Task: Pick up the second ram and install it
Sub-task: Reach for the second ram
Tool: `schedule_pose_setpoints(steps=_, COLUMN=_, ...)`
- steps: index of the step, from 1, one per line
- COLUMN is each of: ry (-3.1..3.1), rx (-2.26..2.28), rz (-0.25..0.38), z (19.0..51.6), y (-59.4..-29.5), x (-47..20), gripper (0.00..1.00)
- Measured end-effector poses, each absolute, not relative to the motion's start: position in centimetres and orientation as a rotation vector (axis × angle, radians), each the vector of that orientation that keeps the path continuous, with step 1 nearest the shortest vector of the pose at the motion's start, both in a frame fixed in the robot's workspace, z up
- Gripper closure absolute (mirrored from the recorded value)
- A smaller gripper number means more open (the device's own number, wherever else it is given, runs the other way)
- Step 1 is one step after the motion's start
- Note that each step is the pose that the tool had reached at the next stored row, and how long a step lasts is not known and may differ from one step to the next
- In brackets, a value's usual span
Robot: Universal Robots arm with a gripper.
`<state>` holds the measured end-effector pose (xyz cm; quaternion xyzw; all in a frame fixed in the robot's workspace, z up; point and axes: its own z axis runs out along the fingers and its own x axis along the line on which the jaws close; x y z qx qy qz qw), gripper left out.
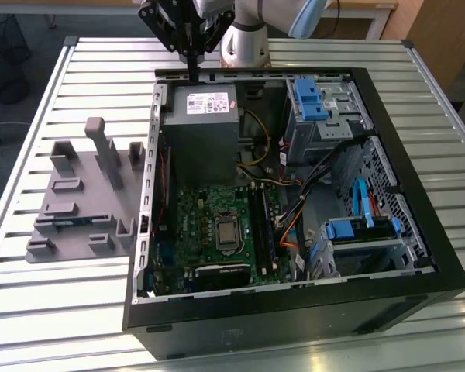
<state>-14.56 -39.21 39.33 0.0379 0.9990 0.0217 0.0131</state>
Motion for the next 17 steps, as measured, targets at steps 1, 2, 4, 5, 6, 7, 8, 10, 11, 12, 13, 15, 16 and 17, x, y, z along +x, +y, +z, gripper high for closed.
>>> schedule_pose_setpoints(steps=1, ry=3.112, rx=0.118, rz=0.068, z=39.33, y=-39.21, x=-14.59, gripper=0.89)
schedule_pose_setpoints(steps=2, ry=3.112, rx=0.118, rz=0.068, z=39.33, y=-39.21, x=-14.62, gripper=0.89)
schedule_pose_setpoints(steps=4, ry=3.112, rx=0.118, rz=0.068, z=39.33, y=-39.21, x=-14.68, gripper=0.89)
schedule_pose_setpoints(steps=5, ry=3.112, rx=0.118, rz=0.068, z=39.33, y=-39.21, x=-14.71, gripper=0.89)
schedule_pose_setpoints(steps=6, ry=3.112, rx=0.118, rz=0.068, z=39.33, y=-39.21, x=-14.74, gripper=0.89)
schedule_pose_setpoints(steps=7, ry=3.112, rx=0.118, rz=0.068, z=39.33, y=-39.21, x=-14.76, gripper=0.89)
schedule_pose_setpoints(steps=8, ry=3.113, rx=0.118, rz=0.068, z=39.33, y=-39.21, x=-14.79, gripper=0.89)
schedule_pose_setpoints(steps=10, ry=3.113, rx=0.118, rz=0.068, z=39.33, y=-39.21, x=-14.85, gripper=0.89)
schedule_pose_setpoints(steps=11, ry=3.112, rx=0.118, rz=0.068, z=39.33, y=-39.21, x=-14.88, gripper=0.89)
schedule_pose_setpoints(steps=12, ry=3.113, rx=0.118, rz=0.068, z=39.33, y=-39.21, x=-14.90, gripper=0.89)
schedule_pose_setpoints(steps=13, ry=3.112, rx=0.118, rz=0.068, z=39.33, y=-39.21, x=-14.93, gripper=0.89)
schedule_pose_setpoints(steps=15, ry=3.112, rx=0.118, rz=0.068, z=39.33, y=-39.21, x=-14.99, gripper=0.89)
schedule_pose_setpoints(steps=16, ry=3.112, rx=0.118, rz=0.068, z=39.33, y=-39.21, x=-15.02, gripper=0.89)
schedule_pose_setpoints(steps=17, ry=3.112, rx=0.118, rz=0.068, z=39.33, y=-39.21, x=-15.04, gripper=0.89)
